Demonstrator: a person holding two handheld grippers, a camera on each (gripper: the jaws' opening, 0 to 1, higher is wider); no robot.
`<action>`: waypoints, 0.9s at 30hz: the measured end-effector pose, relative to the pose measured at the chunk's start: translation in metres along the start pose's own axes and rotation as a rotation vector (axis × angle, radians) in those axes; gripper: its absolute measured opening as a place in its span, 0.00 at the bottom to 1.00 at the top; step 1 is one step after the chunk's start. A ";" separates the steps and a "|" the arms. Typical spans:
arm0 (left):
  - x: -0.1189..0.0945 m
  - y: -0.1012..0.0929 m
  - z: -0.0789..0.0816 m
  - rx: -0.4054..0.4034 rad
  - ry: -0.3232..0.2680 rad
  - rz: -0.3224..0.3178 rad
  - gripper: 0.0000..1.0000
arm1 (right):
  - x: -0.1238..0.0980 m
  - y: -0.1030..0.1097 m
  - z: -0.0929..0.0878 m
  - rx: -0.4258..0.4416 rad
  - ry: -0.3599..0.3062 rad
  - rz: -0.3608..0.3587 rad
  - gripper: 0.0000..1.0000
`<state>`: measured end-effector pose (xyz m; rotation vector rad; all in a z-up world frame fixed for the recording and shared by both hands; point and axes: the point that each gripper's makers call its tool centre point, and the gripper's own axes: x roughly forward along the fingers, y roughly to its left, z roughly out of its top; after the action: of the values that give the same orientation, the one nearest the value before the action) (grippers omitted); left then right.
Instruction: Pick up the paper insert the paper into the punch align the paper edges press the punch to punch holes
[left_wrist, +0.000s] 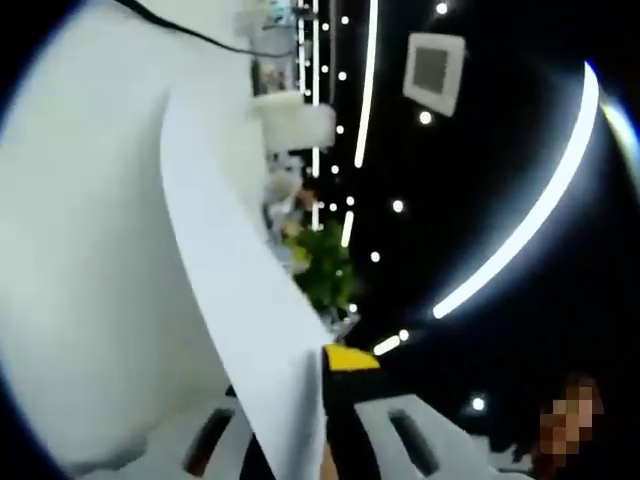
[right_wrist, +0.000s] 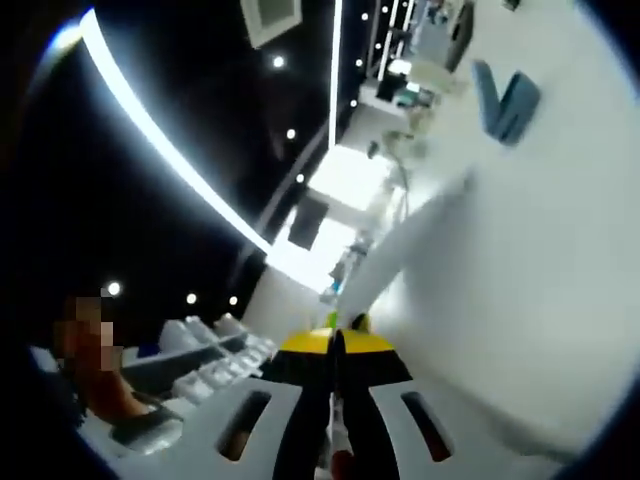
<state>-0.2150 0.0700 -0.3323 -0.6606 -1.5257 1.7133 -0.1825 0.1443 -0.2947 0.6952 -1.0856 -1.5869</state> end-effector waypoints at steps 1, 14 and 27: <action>0.000 0.001 0.000 0.007 -0.004 0.008 0.10 | 0.000 -0.001 0.000 0.000 0.001 -0.004 0.04; 0.003 0.008 0.005 -0.057 -0.004 0.032 0.04 | -0.009 -0.010 0.000 -0.304 0.101 -0.108 0.06; -0.002 0.006 0.010 -0.047 -0.009 0.039 0.04 | -0.059 -0.073 0.092 -0.875 0.025 -0.355 0.17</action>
<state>-0.2228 0.0627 -0.3370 -0.7118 -1.5728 1.7164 -0.2756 0.2311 -0.3272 0.3023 -0.1671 -2.1147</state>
